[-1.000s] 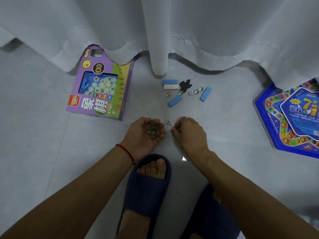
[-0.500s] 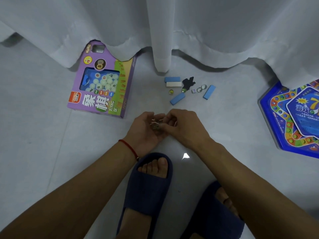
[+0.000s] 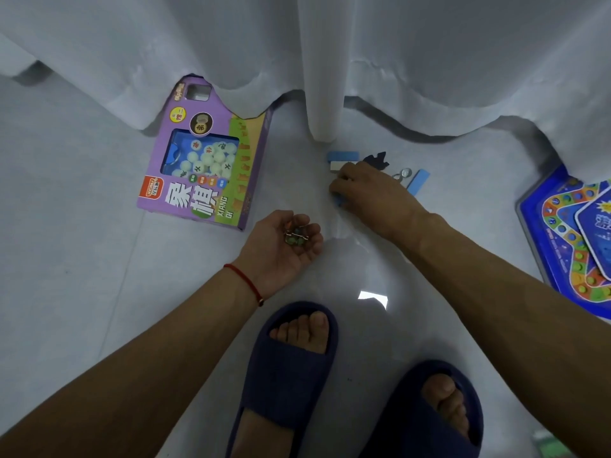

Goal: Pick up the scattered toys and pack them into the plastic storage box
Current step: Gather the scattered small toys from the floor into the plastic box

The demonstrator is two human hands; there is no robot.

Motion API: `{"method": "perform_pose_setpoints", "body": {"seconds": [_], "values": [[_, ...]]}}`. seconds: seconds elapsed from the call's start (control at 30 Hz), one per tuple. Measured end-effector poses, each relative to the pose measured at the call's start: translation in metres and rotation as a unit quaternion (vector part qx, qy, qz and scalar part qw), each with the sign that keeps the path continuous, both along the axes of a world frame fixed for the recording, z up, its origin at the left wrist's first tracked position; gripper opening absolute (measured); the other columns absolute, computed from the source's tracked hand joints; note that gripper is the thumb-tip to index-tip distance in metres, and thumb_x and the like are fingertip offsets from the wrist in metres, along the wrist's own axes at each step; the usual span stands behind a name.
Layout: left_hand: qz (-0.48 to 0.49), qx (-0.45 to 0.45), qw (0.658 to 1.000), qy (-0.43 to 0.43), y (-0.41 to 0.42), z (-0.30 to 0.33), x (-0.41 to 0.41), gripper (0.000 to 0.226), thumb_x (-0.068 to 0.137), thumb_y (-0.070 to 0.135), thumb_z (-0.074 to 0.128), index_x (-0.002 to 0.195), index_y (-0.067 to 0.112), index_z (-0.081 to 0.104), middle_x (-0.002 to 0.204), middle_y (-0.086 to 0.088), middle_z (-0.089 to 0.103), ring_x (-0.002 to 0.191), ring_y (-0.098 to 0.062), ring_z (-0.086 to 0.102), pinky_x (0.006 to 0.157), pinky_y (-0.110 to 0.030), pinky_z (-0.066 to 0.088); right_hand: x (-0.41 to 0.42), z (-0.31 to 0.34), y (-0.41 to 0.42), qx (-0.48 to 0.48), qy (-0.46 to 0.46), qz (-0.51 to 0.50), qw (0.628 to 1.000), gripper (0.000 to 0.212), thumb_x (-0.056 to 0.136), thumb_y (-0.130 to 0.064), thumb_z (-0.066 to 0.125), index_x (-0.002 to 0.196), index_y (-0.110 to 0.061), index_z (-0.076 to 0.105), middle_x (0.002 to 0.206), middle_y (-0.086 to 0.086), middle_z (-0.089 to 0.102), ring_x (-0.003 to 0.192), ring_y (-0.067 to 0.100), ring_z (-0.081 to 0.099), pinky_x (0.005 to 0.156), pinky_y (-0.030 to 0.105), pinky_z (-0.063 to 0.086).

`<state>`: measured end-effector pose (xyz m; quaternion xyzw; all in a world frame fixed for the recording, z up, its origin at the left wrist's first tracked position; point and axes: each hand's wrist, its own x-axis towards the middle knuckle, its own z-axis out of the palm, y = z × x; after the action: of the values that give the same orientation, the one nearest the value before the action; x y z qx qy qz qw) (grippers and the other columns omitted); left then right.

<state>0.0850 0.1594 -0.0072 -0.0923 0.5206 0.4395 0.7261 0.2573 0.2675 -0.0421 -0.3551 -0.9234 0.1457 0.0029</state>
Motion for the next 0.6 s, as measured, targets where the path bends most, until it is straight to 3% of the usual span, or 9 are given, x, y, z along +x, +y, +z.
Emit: {"method": "perform_pose_setpoints", "body": {"seconds": [0.13,0.3,0.43,0.6], "values": [[0.002,0.009,1.0,0.006,-0.001,0.003,0.002,0.028,0.095,0.025,0.047,0.077,0.008,0.061,0.078,-0.011,0.062,0.075,-0.023,0.059,0.068,-0.031,0.054,-0.007,-0.001,-0.011,0.007,-0.061,-0.019,0.998,0.025,0.087,0.002,0.063,0.11,-0.003,0.056,0.102,0.015,0.054,0.081,0.028,0.056,0.063,0.038,0.049],[-0.013,0.031,0.999,0.008,-0.008,0.016,0.022,0.028,0.096,0.025,0.046,0.082,0.008,0.063,0.079,-0.011,0.065,0.073,-0.023,0.061,0.068,-0.033,0.052,0.008,0.022,-0.042,-0.052,-0.116,-0.052,0.991,0.026,0.096,0.003,0.048,0.122,0.0,0.048,0.118,0.018,0.052,0.093,0.029,0.062,0.078,0.036,0.051],[-0.061,0.04,0.997,-0.028,-0.015,0.041,0.061,0.023,0.093,0.023,0.048,0.084,0.007,0.063,0.081,-0.012,0.064,0.073,-0.025,0.06,0.072,-0.034,0.051,0.066,0.067,-0.059,-0.194,-0.034,-0.182,0.963,0.016,0.1,-0.015,0.051,0.113,-0.007,0.056,0.111,0.011,0.056,0.092,0.023,0.056,0.074,0.027,0.038],[-0.142,0.054,0.986,-0.063,-0.021,0.087,0.111,0.025,0.094,0.023,0.044,0.09,0.004,0.06,0.085,-0.015,0.059,0.076,-0.026,0.057,0.072,-0.034,0.052,0.144,0.152,-0.104,-0.245,0.065,-0.329,0.91,0.01,0.097,-0.021,0.055,0.095,-0.014,0.062,0.081,0.0,0.072,0.077,0.016,0.062,0.072,0.028,0.047]]}}
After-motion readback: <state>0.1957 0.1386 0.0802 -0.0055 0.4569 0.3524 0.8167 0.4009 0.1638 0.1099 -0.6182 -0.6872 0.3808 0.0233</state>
